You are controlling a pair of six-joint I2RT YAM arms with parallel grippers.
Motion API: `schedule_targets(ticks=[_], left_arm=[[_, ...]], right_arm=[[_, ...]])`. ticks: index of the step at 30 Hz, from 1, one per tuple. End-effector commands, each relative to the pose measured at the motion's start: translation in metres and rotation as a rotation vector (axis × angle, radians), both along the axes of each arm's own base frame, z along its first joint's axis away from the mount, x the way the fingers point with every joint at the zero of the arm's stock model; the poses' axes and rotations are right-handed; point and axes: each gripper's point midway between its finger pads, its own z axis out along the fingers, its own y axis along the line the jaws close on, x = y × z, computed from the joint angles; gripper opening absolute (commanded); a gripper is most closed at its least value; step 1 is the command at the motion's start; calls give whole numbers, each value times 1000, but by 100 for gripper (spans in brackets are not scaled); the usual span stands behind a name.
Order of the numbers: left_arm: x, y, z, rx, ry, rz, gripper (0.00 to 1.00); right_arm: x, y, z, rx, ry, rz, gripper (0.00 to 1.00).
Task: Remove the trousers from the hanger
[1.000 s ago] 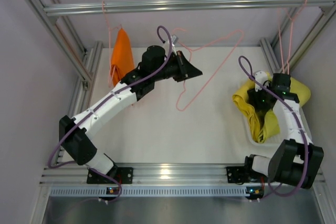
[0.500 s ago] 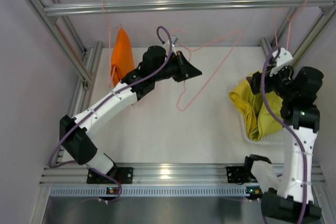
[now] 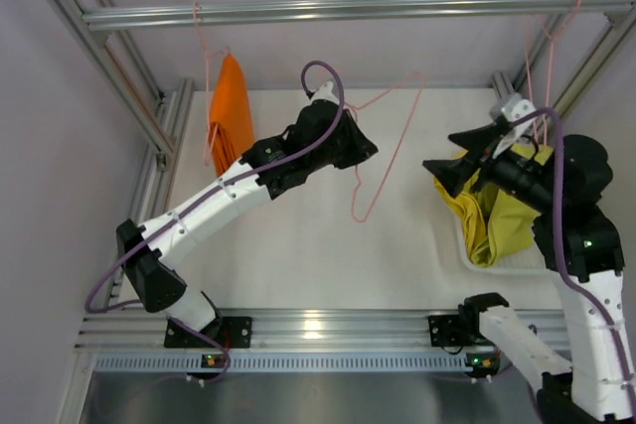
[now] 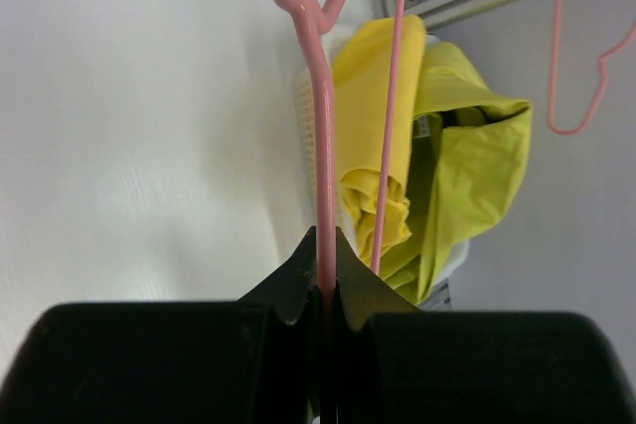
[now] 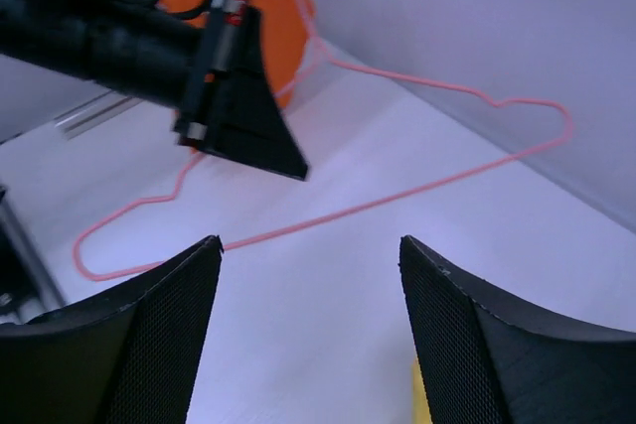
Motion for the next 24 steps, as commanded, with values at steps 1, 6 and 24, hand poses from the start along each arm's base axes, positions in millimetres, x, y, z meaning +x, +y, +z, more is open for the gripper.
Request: schedule_targets(ticks=[1,6,24], left_arm=[[12,17,-20,114,-4,147,0],[23,26,-41,220,-24,240,0],[38,23,-24,222,-89,292,0]], right_arm=[[-9,35,-33,-65,134,86,70],[-32,101,-61,-77,304,321,66],[-14,145,-101,310,721,221,66]])
